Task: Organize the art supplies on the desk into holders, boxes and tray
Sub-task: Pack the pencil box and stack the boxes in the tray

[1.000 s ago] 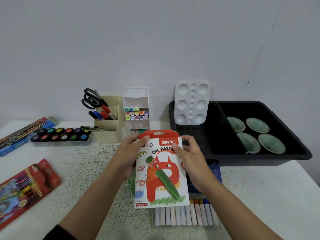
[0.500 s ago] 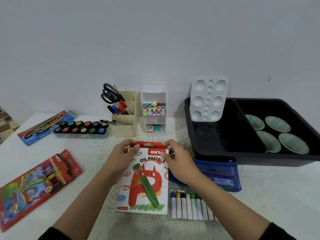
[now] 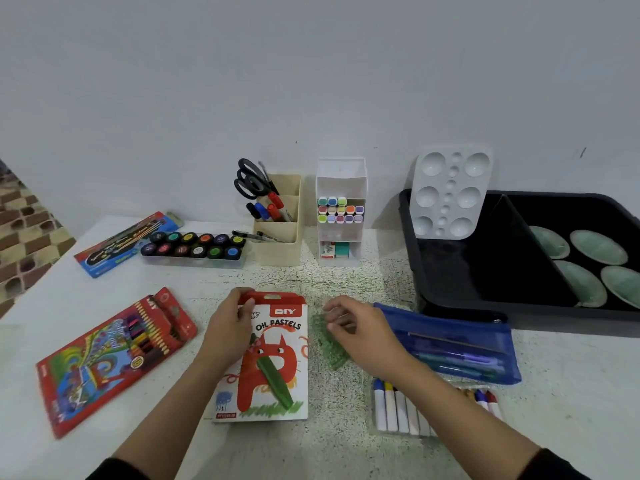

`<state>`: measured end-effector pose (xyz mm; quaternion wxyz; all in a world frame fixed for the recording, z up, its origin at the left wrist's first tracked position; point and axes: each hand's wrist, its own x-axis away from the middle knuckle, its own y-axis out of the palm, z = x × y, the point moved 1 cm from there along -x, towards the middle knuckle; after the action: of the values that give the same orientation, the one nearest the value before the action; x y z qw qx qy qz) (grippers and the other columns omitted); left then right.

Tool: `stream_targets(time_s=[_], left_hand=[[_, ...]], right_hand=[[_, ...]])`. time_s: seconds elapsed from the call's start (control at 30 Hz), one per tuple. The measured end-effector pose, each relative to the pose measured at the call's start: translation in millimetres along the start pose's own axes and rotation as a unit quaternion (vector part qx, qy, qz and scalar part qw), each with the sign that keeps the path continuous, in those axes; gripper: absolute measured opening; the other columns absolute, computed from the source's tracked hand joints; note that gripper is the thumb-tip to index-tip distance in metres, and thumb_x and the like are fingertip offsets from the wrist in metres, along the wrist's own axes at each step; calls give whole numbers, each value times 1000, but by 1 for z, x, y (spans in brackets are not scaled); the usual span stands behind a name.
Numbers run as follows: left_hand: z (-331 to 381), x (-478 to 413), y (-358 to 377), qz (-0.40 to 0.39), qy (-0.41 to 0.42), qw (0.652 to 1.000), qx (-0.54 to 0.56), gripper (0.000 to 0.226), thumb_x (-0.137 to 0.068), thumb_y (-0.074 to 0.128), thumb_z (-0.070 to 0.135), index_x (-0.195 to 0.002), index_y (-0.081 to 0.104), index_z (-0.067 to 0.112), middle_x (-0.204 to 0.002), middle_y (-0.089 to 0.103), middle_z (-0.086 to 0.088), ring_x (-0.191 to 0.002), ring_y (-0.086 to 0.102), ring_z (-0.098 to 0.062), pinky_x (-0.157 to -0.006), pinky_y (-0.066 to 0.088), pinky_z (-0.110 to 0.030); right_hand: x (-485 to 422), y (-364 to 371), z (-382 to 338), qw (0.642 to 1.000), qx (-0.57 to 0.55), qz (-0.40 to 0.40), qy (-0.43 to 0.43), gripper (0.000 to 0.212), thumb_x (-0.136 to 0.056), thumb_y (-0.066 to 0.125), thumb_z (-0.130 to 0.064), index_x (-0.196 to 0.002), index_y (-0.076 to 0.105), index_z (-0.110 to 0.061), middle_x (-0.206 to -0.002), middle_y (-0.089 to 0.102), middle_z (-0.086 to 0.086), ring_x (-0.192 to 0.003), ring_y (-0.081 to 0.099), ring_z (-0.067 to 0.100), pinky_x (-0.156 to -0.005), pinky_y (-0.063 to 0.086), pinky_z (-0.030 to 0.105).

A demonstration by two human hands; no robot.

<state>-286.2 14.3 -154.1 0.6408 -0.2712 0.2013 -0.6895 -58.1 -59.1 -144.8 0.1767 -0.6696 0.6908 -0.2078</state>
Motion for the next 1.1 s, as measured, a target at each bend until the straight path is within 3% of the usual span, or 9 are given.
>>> stream_targets(time_s=[0.13,0.27,0.4,0.57,0.67,0.77,0.87,1.0,1.1], left_hand=[[-19,-10,-10,2,48,994,-99,35,-107,42,28,-140,49,19,-130,59,-6,-119,54,-22,-99,46,-37],[-30,-11,-25,-45,74,985,-148,39,-104,49,30,-143,50,26,-138,49,-1,-129,42,-21,-107,41,-40],[-37,-5,-51,-32,104,986,-124,27,-101,57,27,-127,61,30,-125,49,11,-110,51,-7,-86,47,-20],[-49,-24,-108,95,128,982,-100,15,-98,60,17,-107,66,27,-104,58,8,-87,57,-3,-75,46,-18],[-63,-62,-145,160,140,971,-113,19,-94,62,10,-111,66,19,-104,63,-1,-90,57,-15,-77,49,-30],[-87,-116,-175,130,77,968,-199,45,-88,64,7,-131,56,12,-130,57,-14,-121,50,-33,-99,45,-47],[-108,-161,-196,57,-3,949,-309,70,-87,66,19,-150,36,16,-151,39,-17,-138,33,-39,-110,35,-54],[-134,-195,-213,-10,-41,930,-365,88,-89,66,51,-159,15,31,-166,10,-13,-153,7,-32,-118,15,-59],[-151,-211,-221,-31,-56,932,-356,92,-85,59,71,-157,11,42,-167,7,-13,-153,8,-34,-117,12,-62]], right_hand=[[-1,7,-4,997,63,-15,-41,25,-95,66,-15,-117,63,-27,-98,64,-7,-90,62,5,-81,55,23],[-4,23,-14,985,167,-27,-44,37,-97,61,-41,-132,54,-30,-107,59,-8,-97,56,8,-85,54,33],[-12,41,-21,978,202,-26,-54,41,-97,58,-48,-133,52,-31,-117,55,-10,-107,49,8,-88,48,29],[-35,68,-40,969,230,19,-92,33,-99,54,-46,-127,57,-29,-119,54,-13,-111,45,5,-98,44,28],[-54,85,-58,965,236,26,-114,32,-100,53,-42,-127,58,-27,-120,55,-12,-110,47,6,-99,44,31],[-75,98,-72,956,252,39,-146,31,-100,56,-34,-128,61,-22,-122,58,-6,-113,51,12,-98,46,33],[-97,111,-81,950,252,33,-179,33,-100,57,-27,-132,58,-20,-132,55,-5,-122,48,12,-100,44,27],[-131,130,-85,935,284,5,-214,45,-100,57,-28,-143,51,-19,-151,45,0,-141,36,17,-114,31,27],[-149,140,-84,934,299,-26,-192,53,-101,53,-33,-151,42,-19,-157,37,1,-147,28,18,-119,24,30]])
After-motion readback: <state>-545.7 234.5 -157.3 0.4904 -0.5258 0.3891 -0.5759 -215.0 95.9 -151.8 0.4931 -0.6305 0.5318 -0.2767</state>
